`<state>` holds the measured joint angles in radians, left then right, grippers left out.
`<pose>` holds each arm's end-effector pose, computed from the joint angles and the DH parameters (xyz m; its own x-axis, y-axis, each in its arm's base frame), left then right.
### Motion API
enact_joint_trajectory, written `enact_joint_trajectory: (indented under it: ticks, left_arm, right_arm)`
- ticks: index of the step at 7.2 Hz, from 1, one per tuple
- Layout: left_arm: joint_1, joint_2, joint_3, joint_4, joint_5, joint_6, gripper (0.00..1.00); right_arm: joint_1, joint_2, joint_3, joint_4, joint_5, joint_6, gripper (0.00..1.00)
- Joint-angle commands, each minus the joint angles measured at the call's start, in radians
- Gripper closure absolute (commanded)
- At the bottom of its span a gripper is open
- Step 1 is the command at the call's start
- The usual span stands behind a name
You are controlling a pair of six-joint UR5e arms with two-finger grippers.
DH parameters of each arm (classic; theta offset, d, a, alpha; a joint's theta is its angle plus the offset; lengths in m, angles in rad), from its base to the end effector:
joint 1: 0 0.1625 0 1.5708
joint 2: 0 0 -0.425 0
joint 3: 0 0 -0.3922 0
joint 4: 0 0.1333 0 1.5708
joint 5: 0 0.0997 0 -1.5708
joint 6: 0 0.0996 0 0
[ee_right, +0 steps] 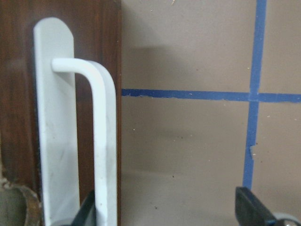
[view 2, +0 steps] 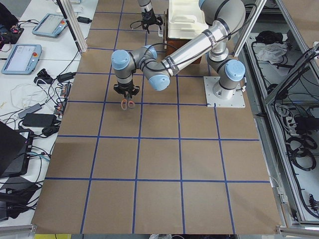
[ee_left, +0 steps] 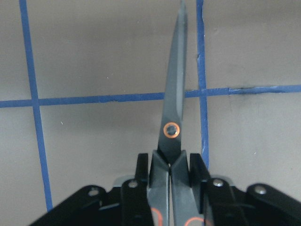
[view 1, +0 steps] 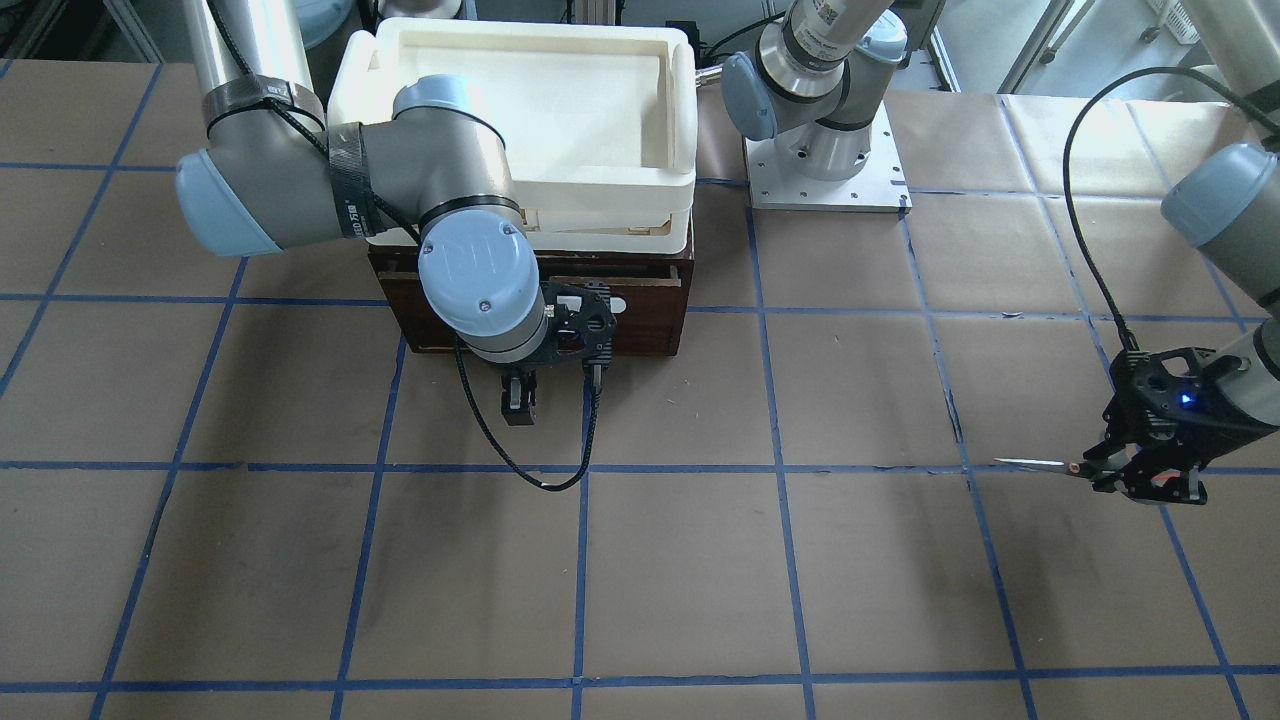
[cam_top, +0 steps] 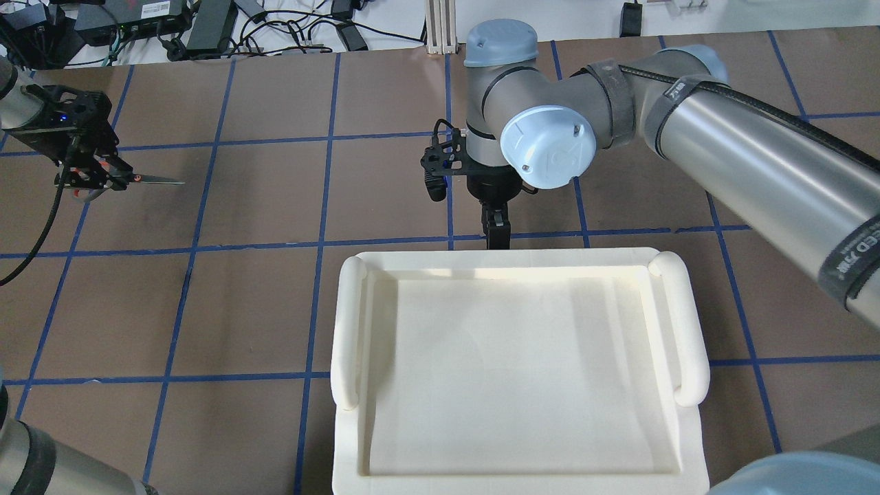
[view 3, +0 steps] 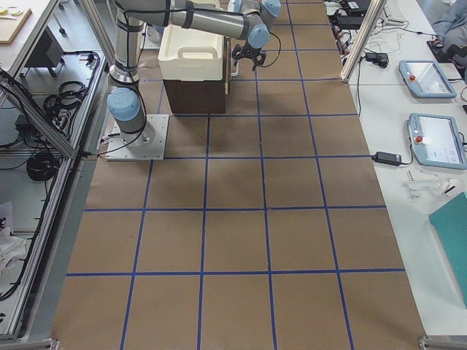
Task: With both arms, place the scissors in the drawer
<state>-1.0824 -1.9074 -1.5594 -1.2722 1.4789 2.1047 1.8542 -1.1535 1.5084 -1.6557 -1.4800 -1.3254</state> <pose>0.1600 -0.6047 0.3365 0.0432 0.9988 -0.0238 0.9947 -0.0452 -0.0925 0.3071 -0.5455 0.2926 0.0275 -0.9596 -0.2800 -0.9995 -0.0228 -0.0200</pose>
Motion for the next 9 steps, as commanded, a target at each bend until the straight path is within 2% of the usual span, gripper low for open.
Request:
enact_joint_trajectory:
  ticks: [1, 6, 9]
  left_arm:
    - [-0.007, 0.019, 0.001, -0.021, 0.003, -0.009, 1.0]
    - [-0.007, 0.018, 0.001, -0.035, -0.002, -0.014, 1.0]
    - [-0.007, 0.011, 0.001, -0.035, -0.002, -0.015, 1.0]
  right_arm:
    - [-0.003, 0.029, -0.042, 0.008, -0.002, 0.0, 0.0]
    - [-0.016, 0.044, -0.05, -0.039, -0.002, -0.006, 0.0]
    - [-0.018, 0.078, -0.096, -0.049, -0.002, -0.006, 0.0]
